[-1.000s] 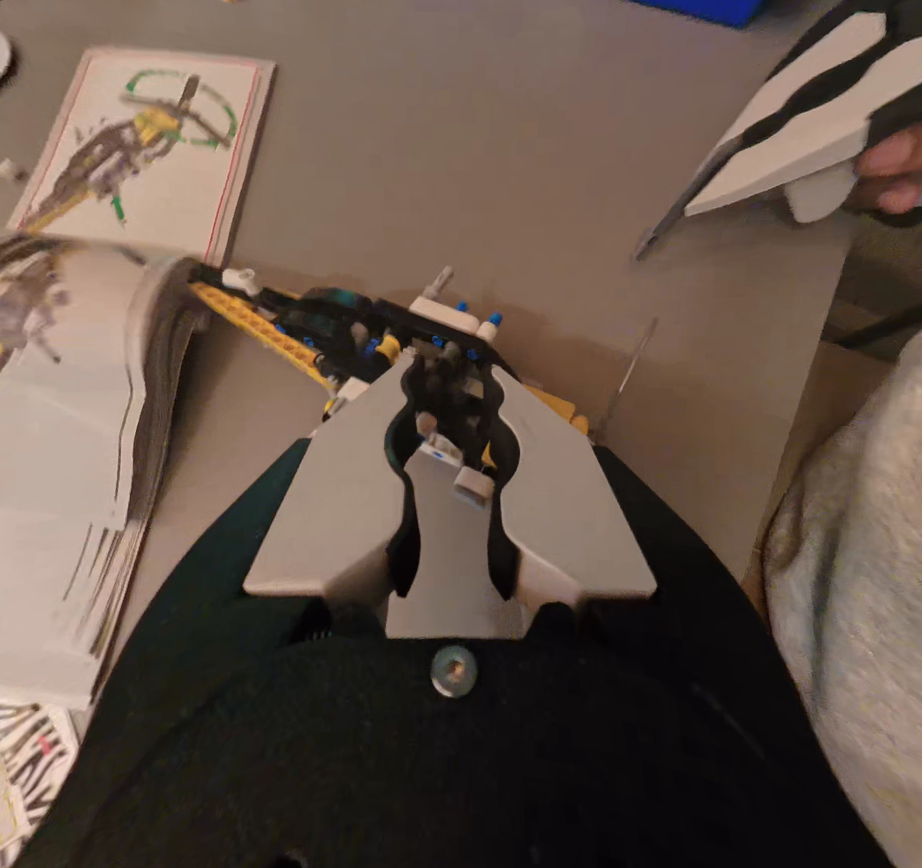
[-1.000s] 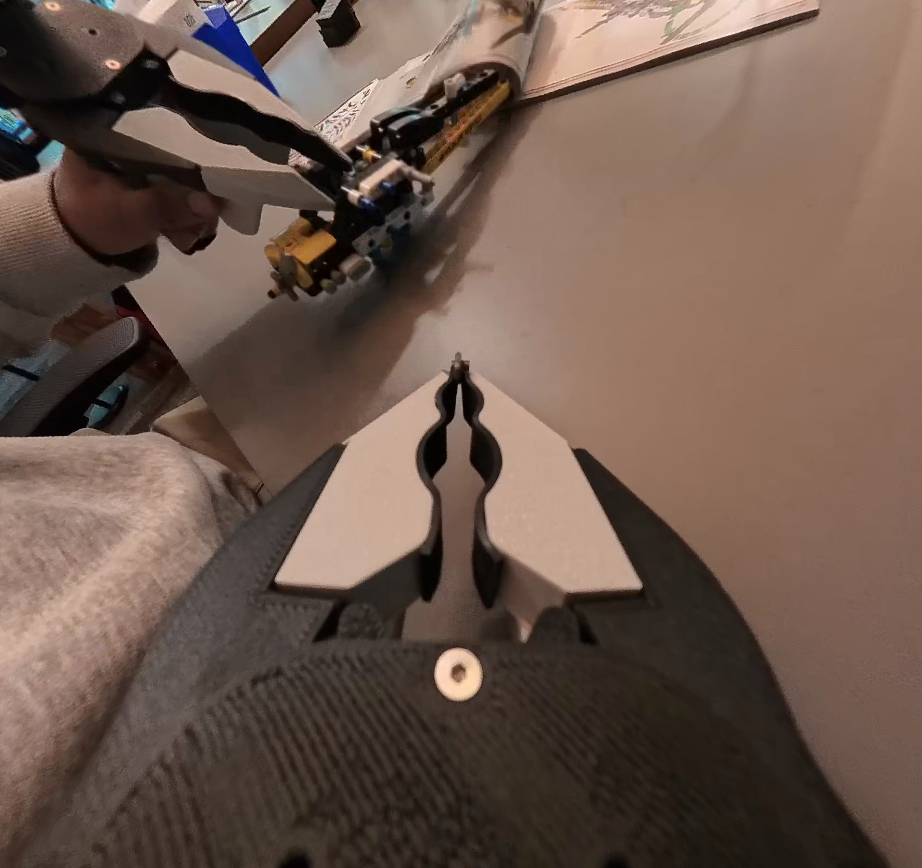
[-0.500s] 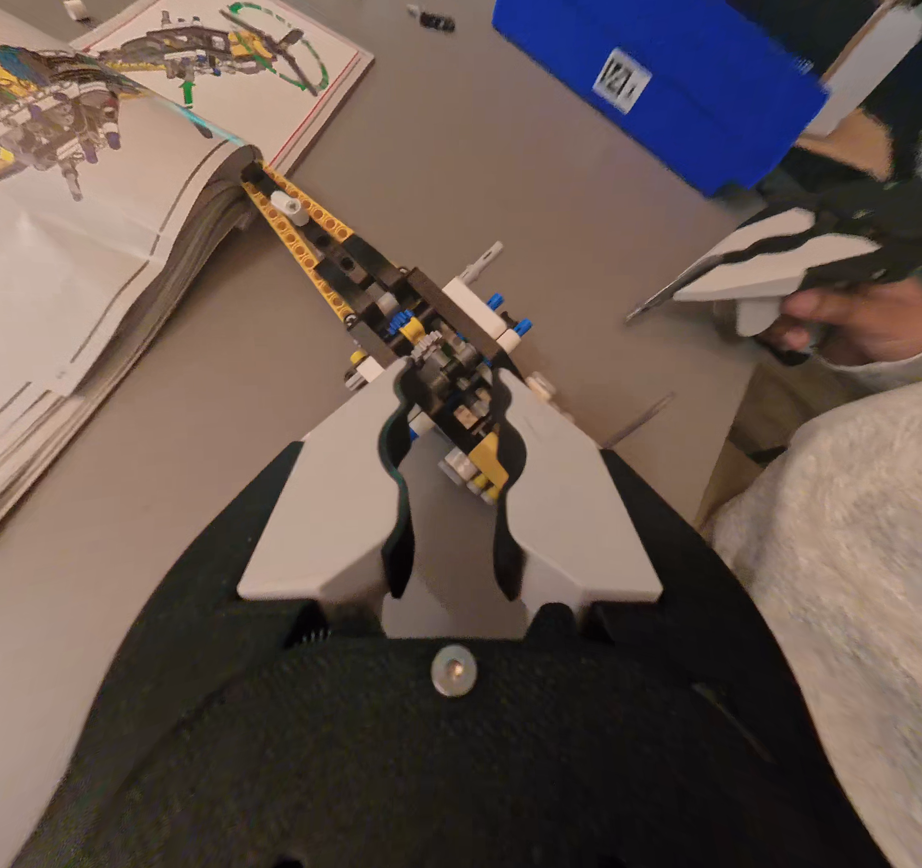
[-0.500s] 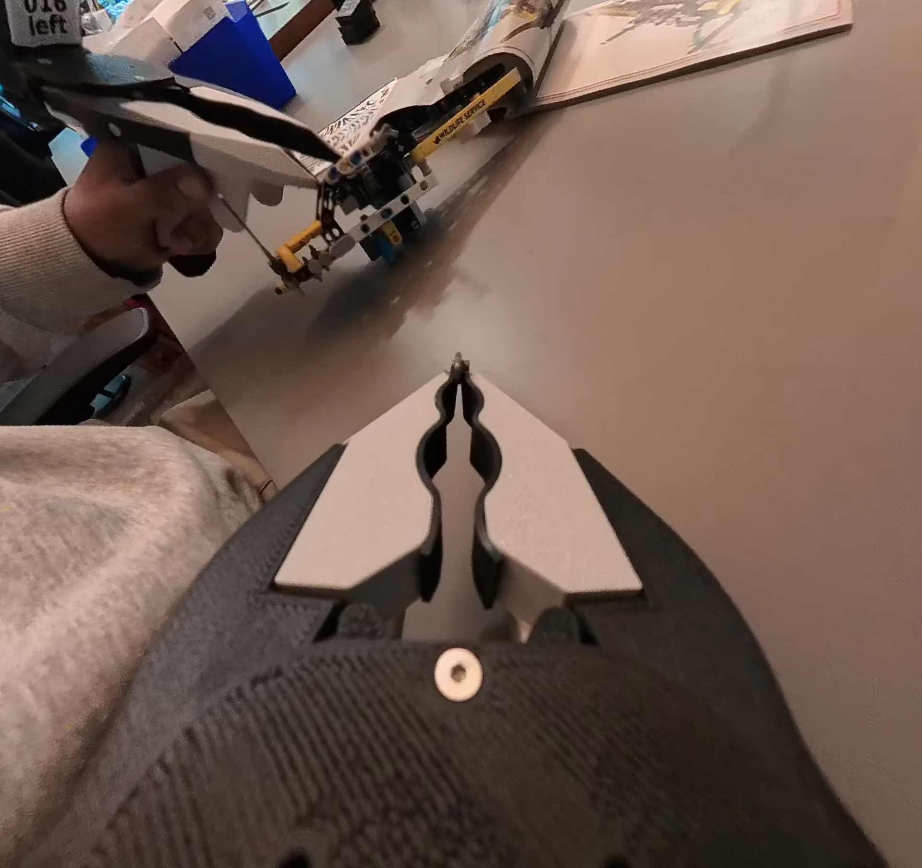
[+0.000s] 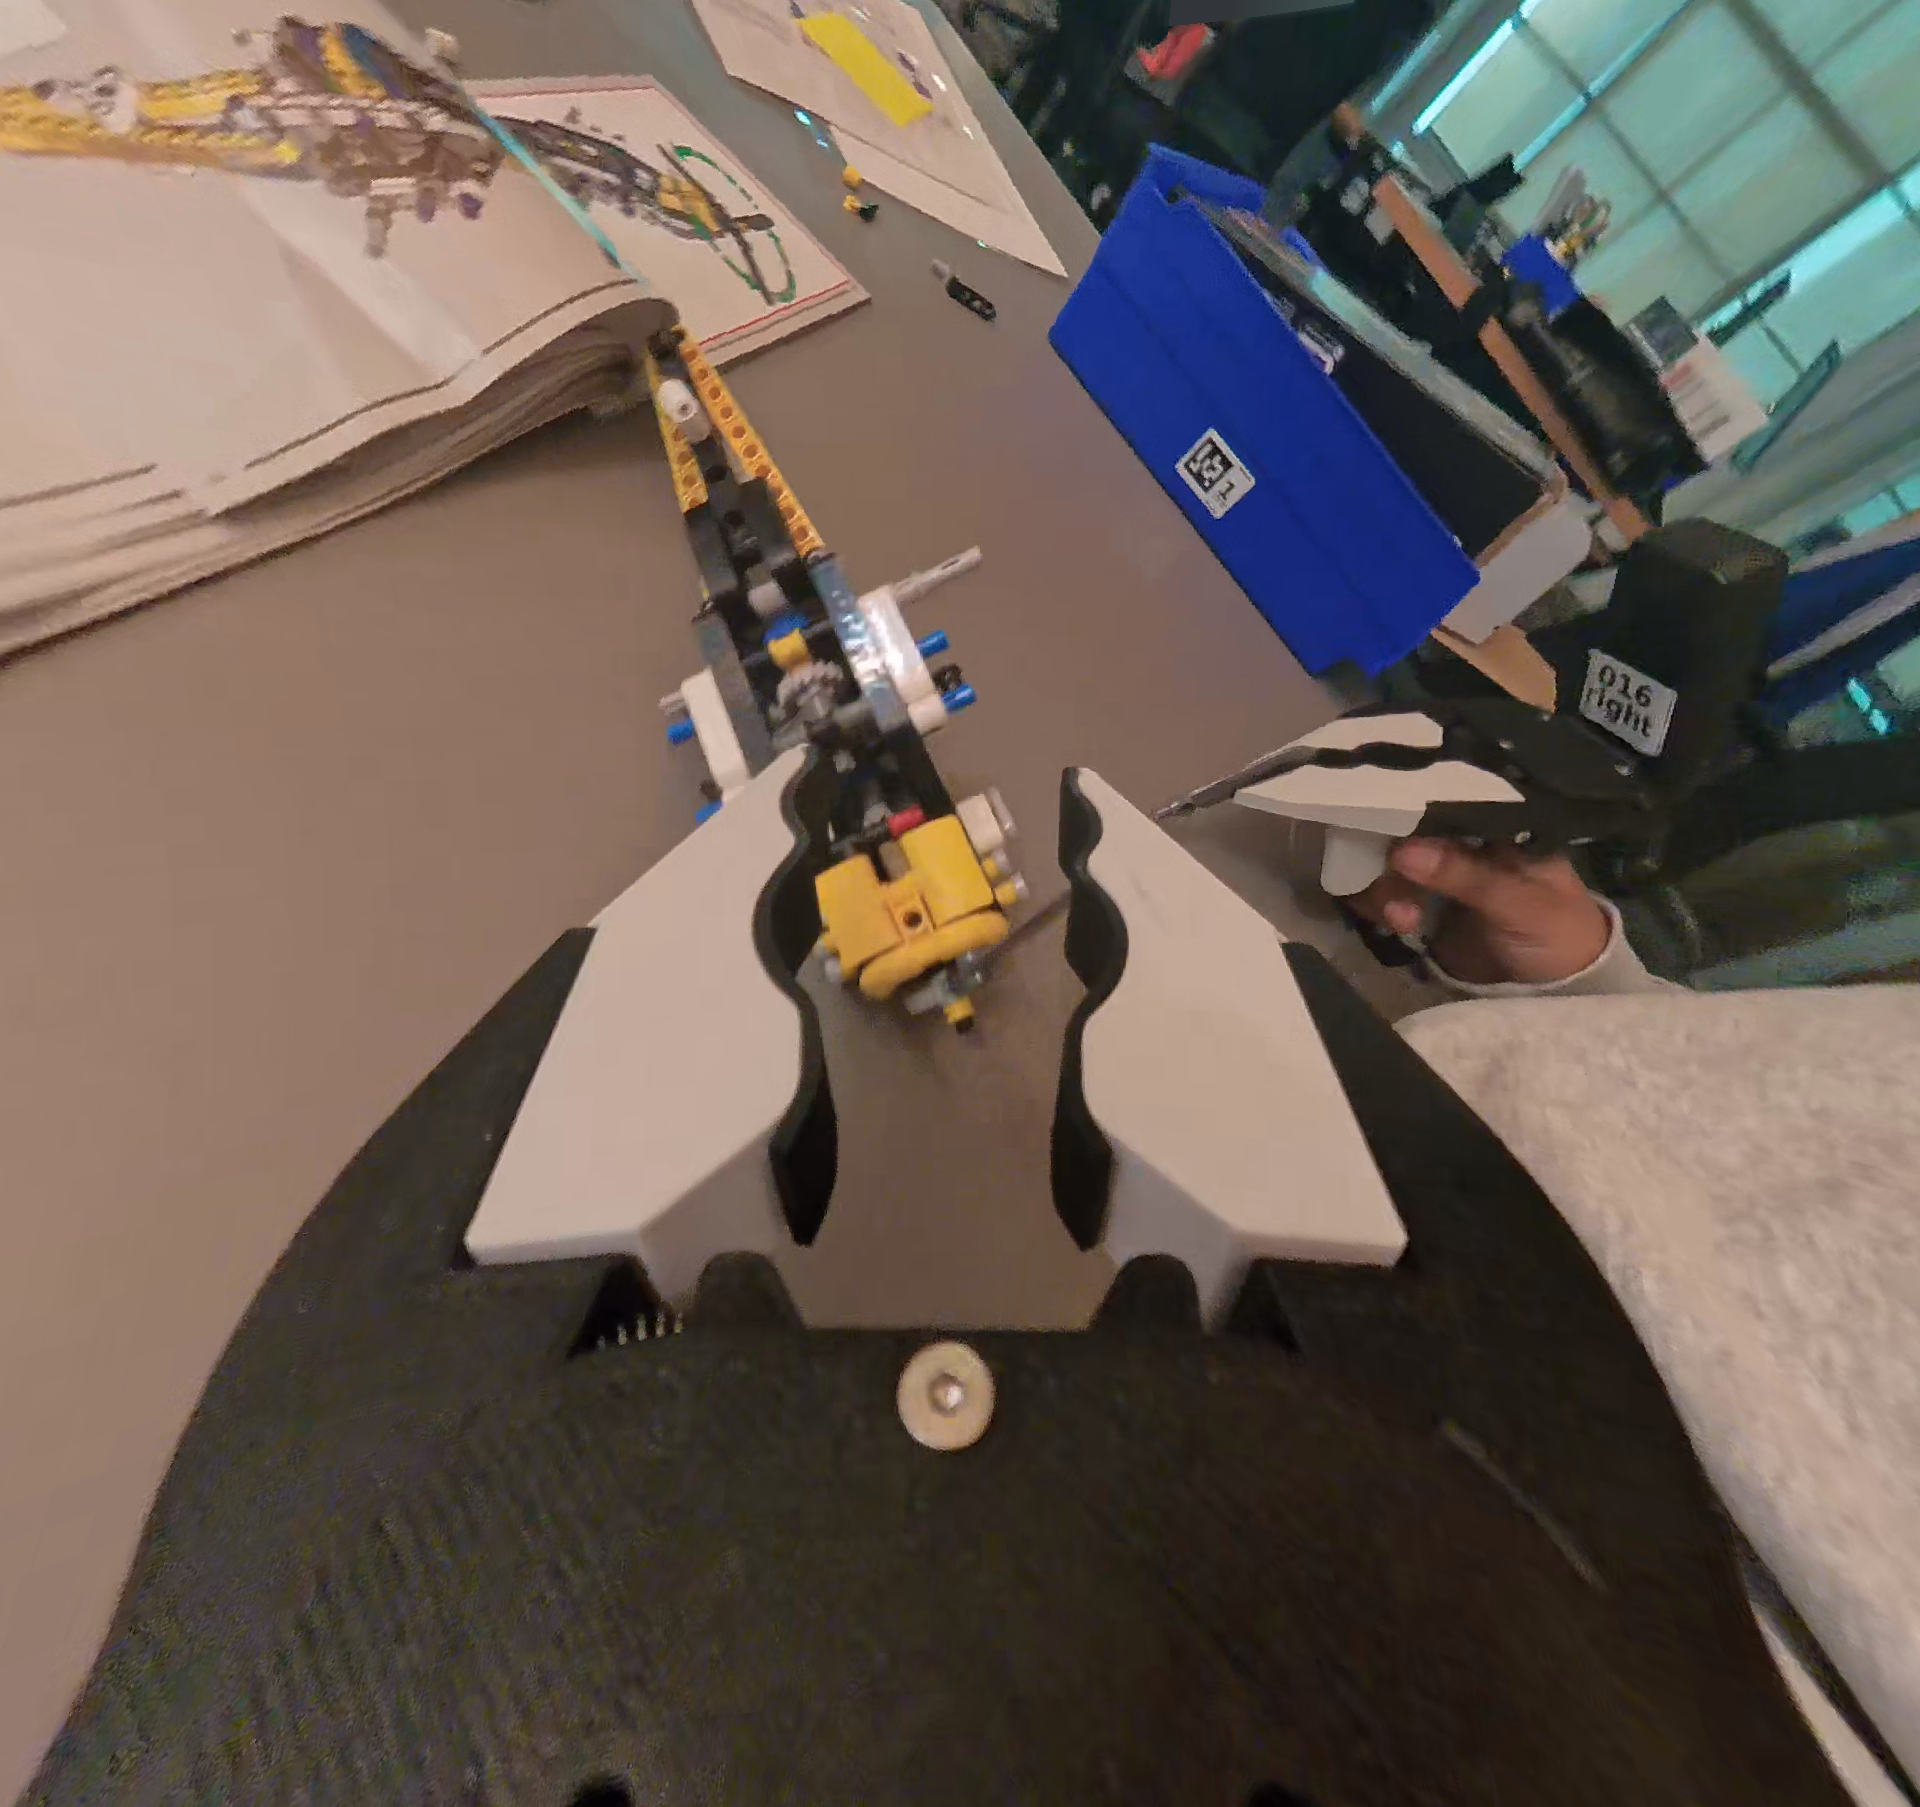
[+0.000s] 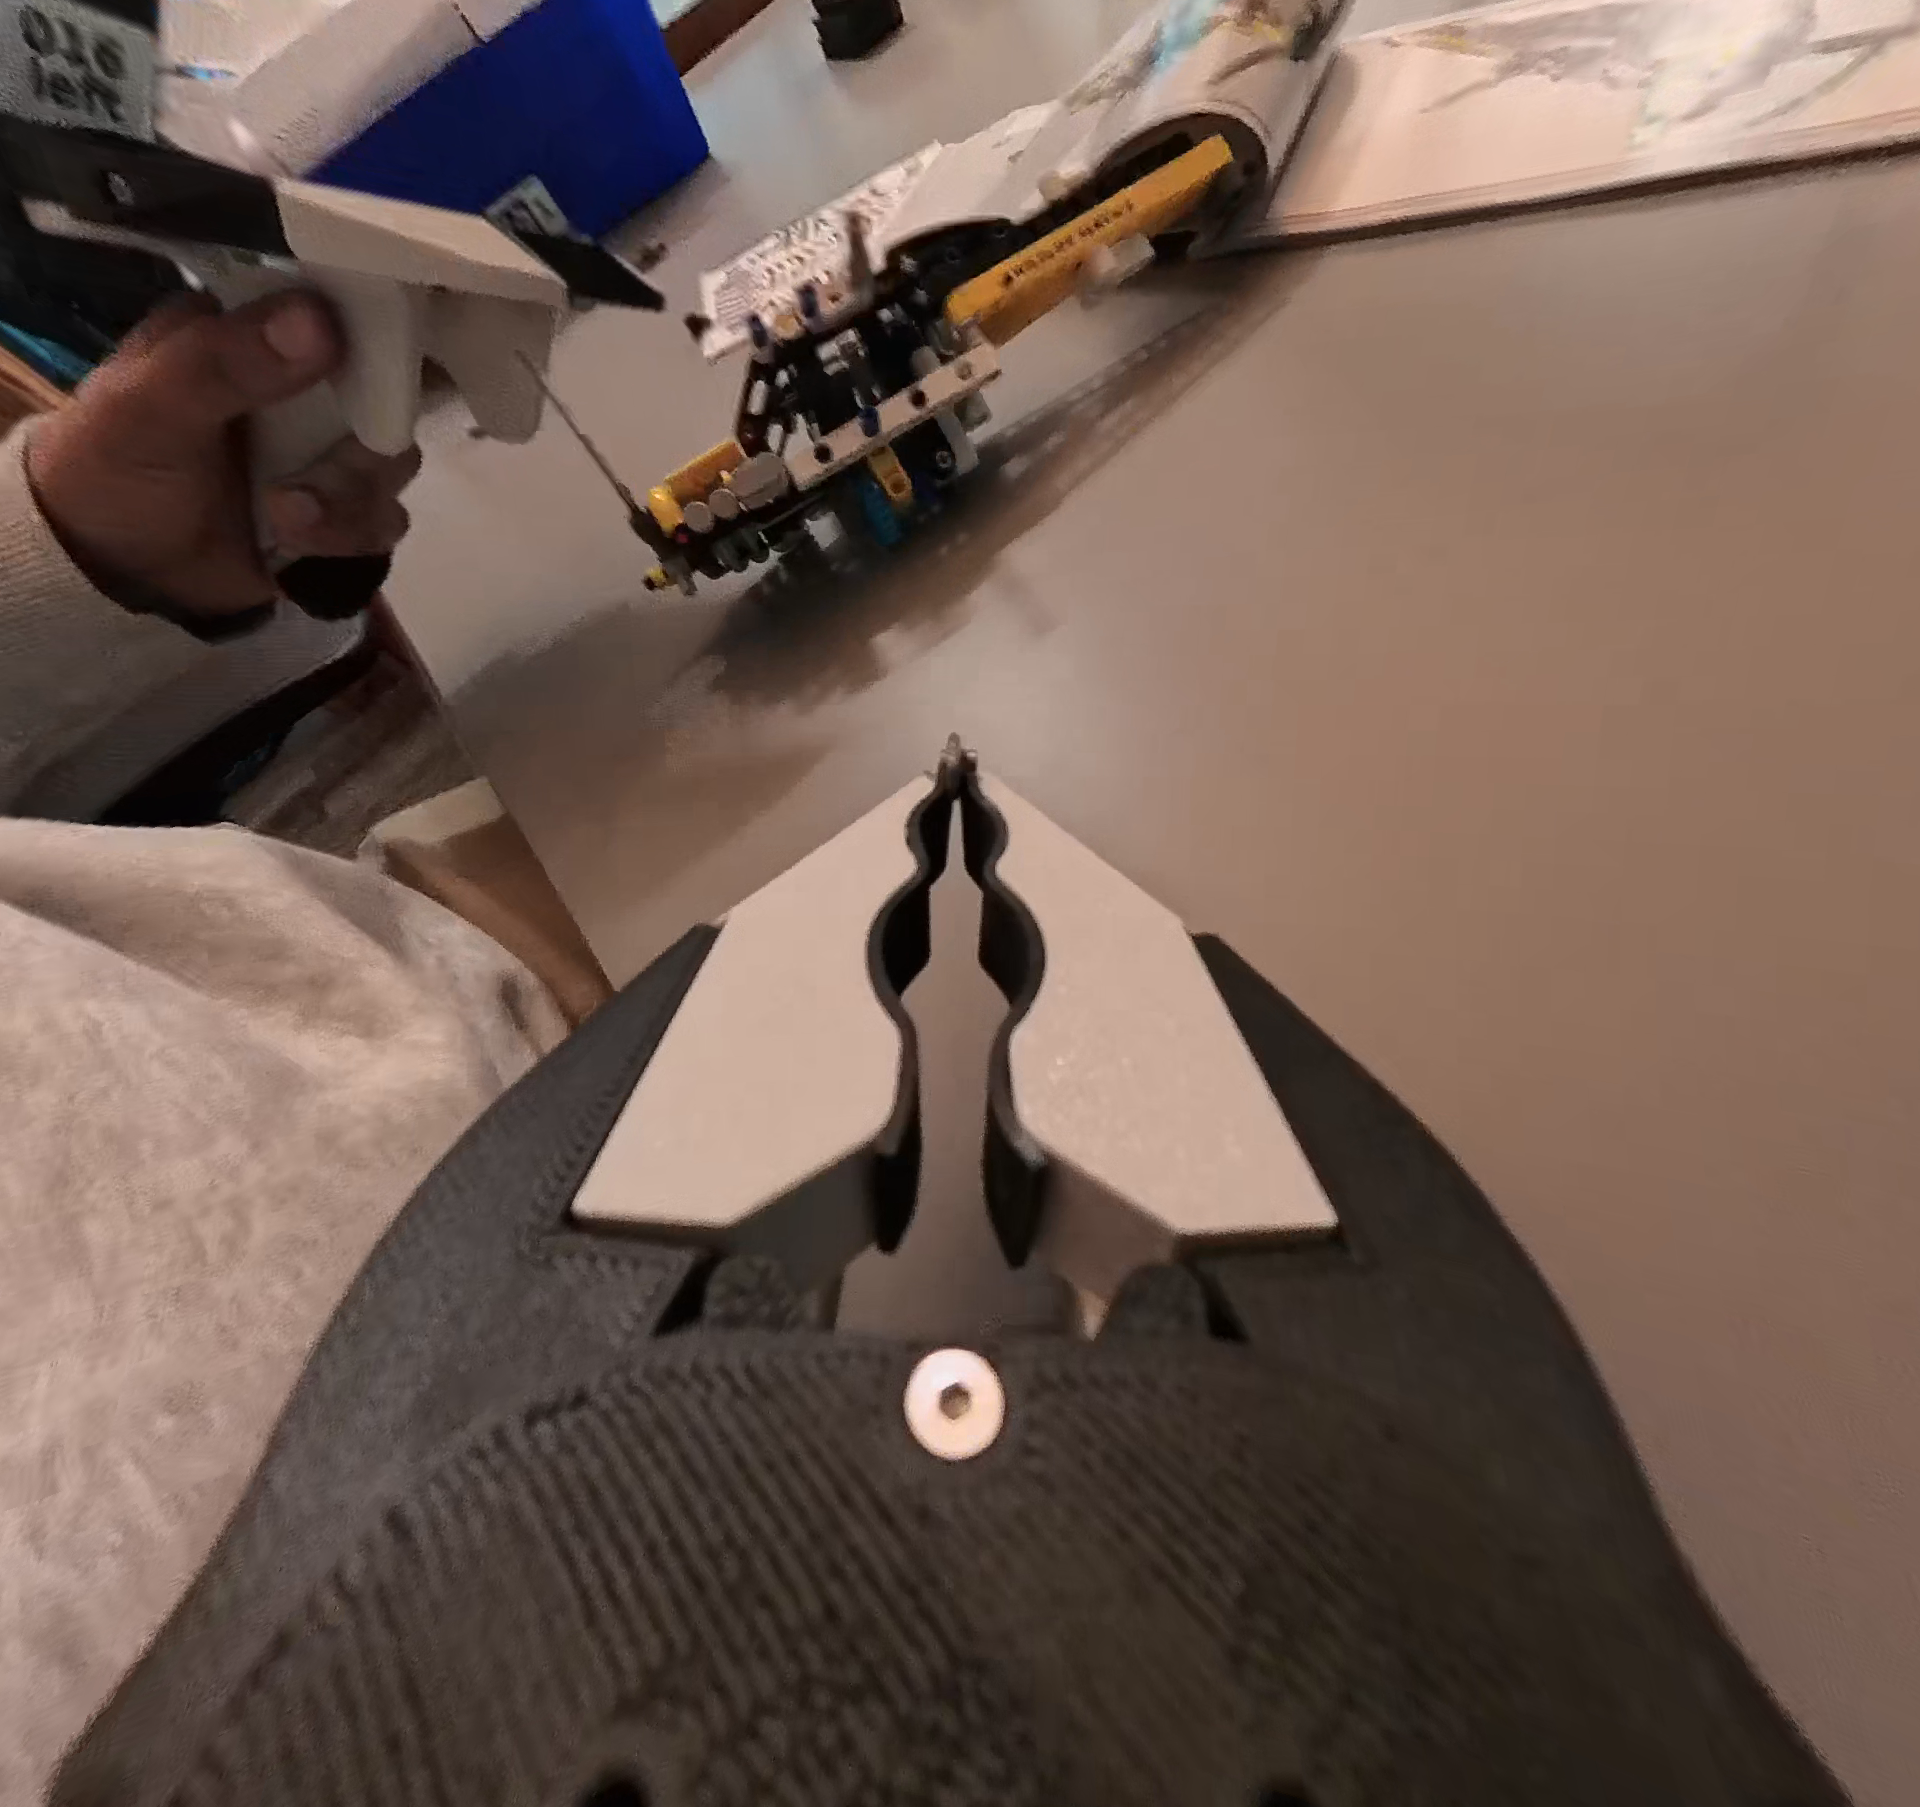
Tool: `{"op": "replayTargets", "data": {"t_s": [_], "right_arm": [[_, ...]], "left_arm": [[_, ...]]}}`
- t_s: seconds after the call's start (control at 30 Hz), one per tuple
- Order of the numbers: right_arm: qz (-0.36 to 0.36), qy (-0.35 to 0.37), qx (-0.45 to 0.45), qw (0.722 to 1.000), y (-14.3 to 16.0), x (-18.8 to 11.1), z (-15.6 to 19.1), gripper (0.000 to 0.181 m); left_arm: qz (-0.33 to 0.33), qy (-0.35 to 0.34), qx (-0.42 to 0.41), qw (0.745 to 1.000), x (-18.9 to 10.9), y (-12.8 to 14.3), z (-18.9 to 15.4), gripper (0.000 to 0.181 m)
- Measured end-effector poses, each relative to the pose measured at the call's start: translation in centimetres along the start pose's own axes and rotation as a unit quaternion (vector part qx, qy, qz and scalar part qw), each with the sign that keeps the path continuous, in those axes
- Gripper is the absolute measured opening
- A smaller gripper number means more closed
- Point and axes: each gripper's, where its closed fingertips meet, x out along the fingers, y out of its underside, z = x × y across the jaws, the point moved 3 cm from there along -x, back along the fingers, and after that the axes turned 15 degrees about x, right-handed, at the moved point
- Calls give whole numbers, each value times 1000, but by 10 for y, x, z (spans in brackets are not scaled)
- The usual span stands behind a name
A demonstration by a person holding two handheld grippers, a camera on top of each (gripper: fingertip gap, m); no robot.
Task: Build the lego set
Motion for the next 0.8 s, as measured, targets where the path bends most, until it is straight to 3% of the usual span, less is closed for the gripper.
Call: {"op": "replayTargets", "data": {"t_s": [0.1,0.17,0.33,0.47,0.7,0.8], "right_arm": [[-26,-31,-31,999,-6,4,17,0],[-42,-48,-60,996,-9,8,31,0],[-18,-56,-109,992,1,30,56,0],[32,-21,-151,988,16,48,60,0],[124,57,-171,976,39,56,38,1],[140,66,-172,973,40,54,34,10]], "left_arm": [[-20,-16,-63,998,-14,15,2,41],[-30,11,-131,991,-18,28,-4,37],[-10,62,-268,961,-2,63,-21,33],[11,85,-305,949,15,76,-28,33],[-20,119,-325,938,22,67,-27,28],[-24,126,-332,934,20,67,-25,24]]}}
